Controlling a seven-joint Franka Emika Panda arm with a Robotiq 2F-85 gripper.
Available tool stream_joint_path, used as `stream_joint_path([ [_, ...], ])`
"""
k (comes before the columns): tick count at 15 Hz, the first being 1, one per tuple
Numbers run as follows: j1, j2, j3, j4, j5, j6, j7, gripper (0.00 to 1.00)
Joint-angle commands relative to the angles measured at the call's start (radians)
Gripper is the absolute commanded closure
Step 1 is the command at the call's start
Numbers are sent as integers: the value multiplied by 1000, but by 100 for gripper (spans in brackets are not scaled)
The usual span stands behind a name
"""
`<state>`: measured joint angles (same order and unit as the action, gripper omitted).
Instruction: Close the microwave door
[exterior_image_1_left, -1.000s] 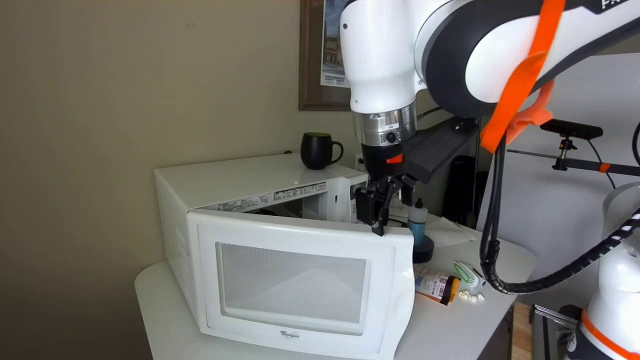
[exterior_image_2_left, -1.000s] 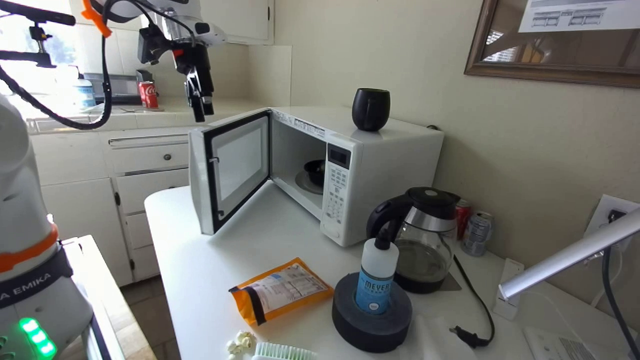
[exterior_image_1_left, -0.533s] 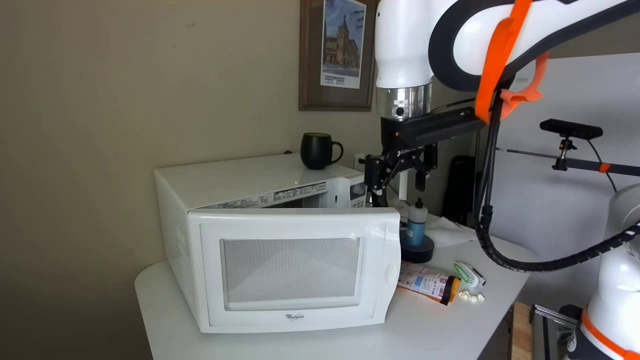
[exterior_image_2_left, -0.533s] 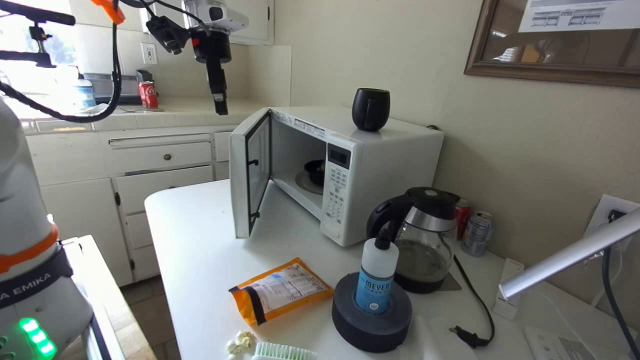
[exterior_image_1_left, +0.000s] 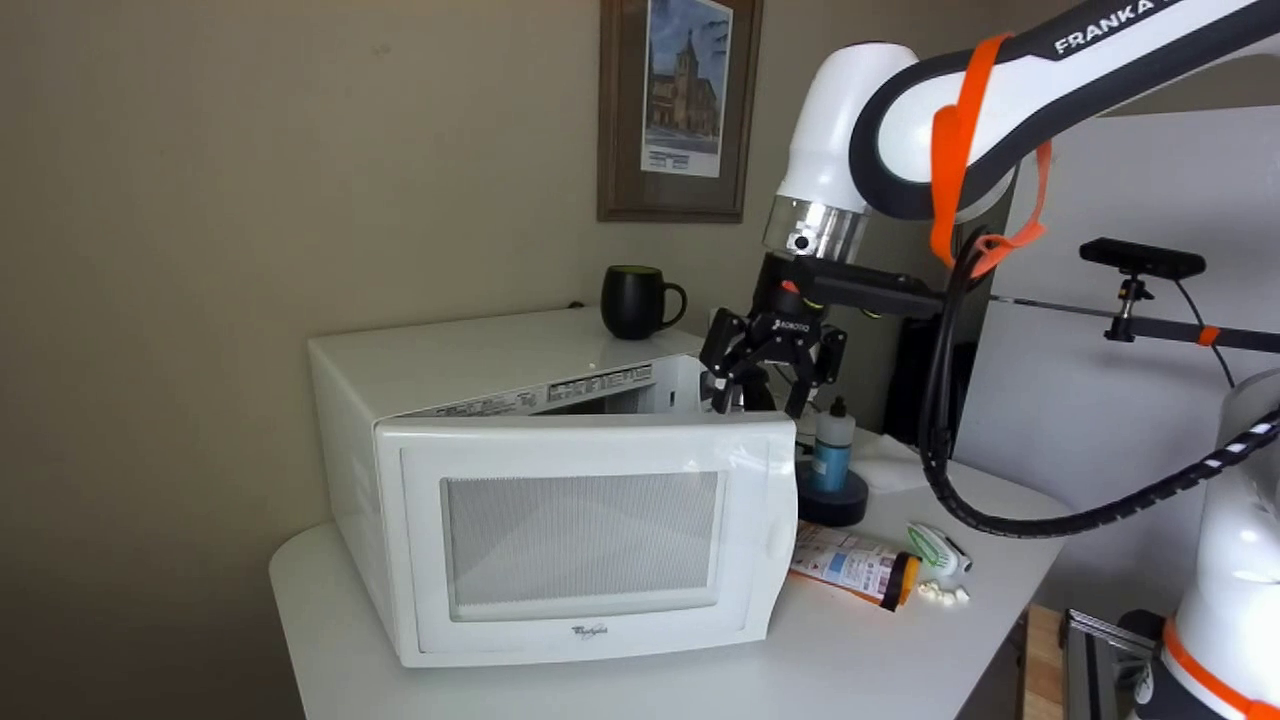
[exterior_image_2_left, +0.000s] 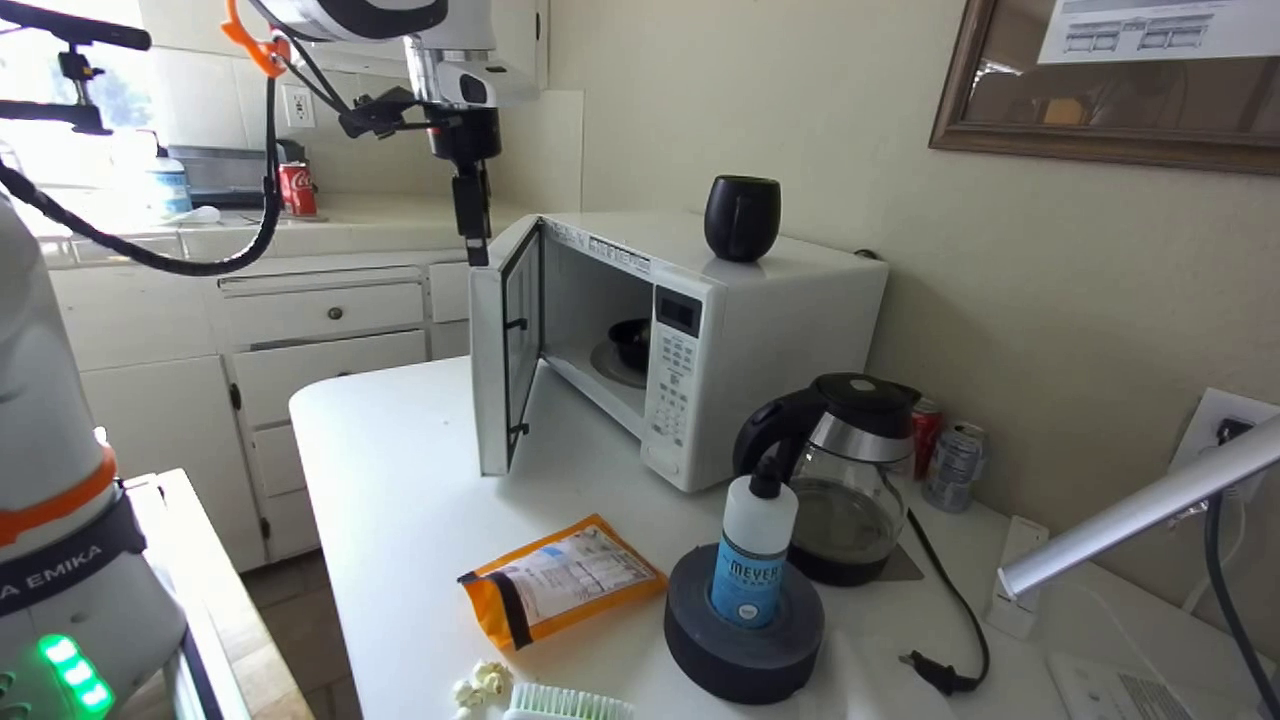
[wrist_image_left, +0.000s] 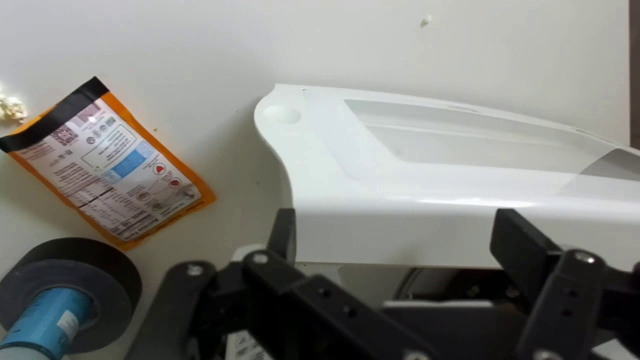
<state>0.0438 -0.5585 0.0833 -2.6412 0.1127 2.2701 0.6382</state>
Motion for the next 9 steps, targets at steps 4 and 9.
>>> stream_joint_path([
  [4, 87, -81, 71, -24, 126, -67, -124, 0],
  [9, 77, -37, 154, 11, 115, -131, -54, 0],
])
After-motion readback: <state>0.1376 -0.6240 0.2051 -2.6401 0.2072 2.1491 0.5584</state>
